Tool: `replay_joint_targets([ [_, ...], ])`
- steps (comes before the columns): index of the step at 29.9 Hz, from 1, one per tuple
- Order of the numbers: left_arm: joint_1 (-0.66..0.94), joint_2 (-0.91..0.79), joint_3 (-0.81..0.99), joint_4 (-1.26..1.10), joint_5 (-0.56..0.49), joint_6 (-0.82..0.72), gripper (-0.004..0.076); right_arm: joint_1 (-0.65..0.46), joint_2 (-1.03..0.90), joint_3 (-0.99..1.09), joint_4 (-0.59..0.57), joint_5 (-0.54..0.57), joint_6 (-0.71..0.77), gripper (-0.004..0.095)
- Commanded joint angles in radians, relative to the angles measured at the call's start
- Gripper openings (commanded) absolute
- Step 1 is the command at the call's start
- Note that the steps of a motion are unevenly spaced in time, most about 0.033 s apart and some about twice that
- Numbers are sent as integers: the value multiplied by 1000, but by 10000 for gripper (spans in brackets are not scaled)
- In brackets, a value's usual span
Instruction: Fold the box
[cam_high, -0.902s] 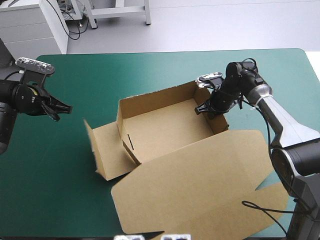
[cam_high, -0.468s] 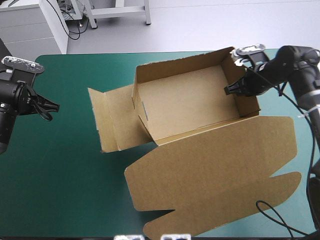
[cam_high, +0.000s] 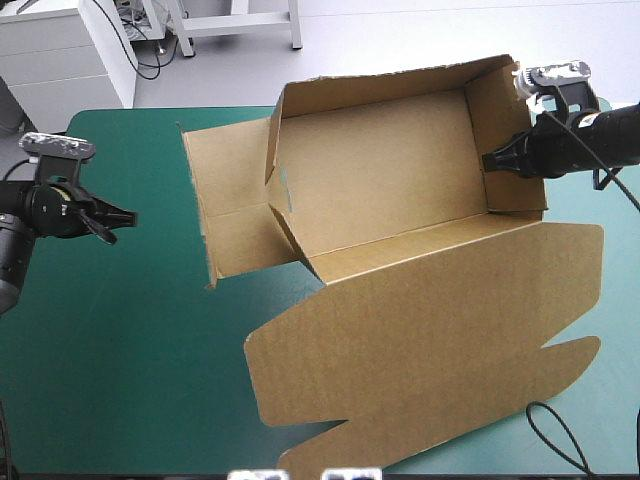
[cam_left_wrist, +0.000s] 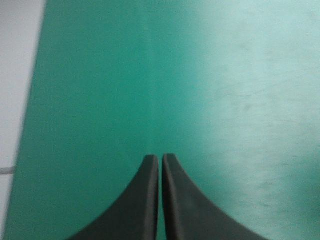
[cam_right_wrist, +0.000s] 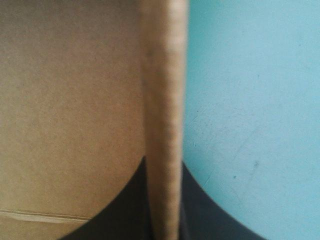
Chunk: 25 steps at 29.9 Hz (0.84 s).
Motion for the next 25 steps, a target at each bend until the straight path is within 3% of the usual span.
replay_joint_targets([
  [1, 8, 0, 16, -258, -118, 158, 9, -7, -41, -29, 59, -2, 1, -20],
  [7, 5, 65, 27, -703, -91, 303, 9, -7, -41, -29, 59, -2, 1, -19],
  [11, -5, 97, 27, -1018, -8, 525, 9, -7, -41, -29, 52, -2, 1, -19],
  [15, -5, 102, 27, -1259, 86, 647, 9, -7, -41, -29, 46, -2, 1, -19],
  [21, -5, 102, 27, -1517, 338, 751, 9, -7, -41, -29, 42, -2, 1, -19],
  [25, -14, 84, 27, -1571, 361, 758, 9, -7, -41, -29, 42, -4, 1, -19],
])
